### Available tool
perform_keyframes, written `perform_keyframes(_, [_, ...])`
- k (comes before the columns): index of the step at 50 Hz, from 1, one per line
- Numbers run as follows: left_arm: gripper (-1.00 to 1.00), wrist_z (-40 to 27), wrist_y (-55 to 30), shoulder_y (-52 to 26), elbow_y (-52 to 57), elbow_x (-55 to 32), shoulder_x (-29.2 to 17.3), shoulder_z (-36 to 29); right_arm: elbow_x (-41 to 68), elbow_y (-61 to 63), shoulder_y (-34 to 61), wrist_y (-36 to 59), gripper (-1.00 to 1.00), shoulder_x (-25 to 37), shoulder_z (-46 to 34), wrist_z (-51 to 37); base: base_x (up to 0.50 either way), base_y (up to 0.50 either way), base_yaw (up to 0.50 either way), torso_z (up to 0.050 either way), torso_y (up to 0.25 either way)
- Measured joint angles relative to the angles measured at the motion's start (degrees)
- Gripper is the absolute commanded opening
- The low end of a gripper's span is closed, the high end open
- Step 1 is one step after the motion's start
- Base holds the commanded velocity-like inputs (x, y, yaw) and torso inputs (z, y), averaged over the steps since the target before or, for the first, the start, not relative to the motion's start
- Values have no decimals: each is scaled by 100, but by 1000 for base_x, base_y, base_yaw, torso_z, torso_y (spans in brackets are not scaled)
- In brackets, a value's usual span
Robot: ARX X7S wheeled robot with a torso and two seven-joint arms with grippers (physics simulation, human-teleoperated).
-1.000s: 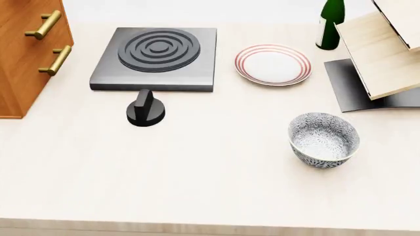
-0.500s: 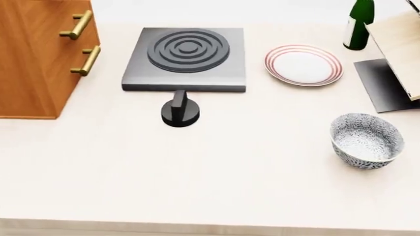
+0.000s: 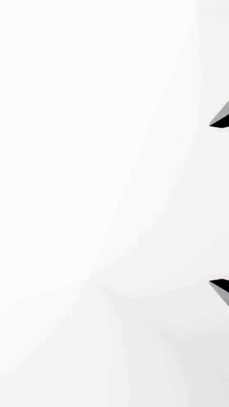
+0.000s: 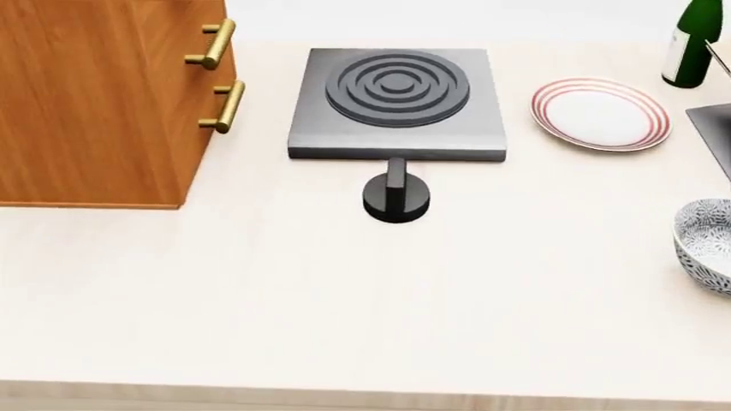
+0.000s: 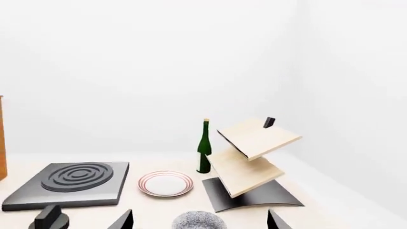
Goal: Put the bowl on the stove.
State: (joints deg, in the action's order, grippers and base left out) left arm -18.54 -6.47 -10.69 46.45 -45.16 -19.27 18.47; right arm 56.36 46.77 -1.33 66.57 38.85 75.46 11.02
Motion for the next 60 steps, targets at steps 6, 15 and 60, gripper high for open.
perform_keyframes(6, [100, -7, 9, 12, 10, -21, -4, -18, -88, 13, -78, -103, 100, -54, -91, 75, 0, 0, 0, 0, 0])
perform_keyframes(15, [100, -14, 27, 26, 10, -30, -14, -38, -172, 10, -138, -220, 100, -110, -162, 133, 0, 0, 0, 0, 0])
perform_keyframes(60, [100, -45, 122, 62, -22, -22, -74, -121, -107, -64, -260, -337, 100, -219, -197, 172, 210, 38, 0, 0, 0])
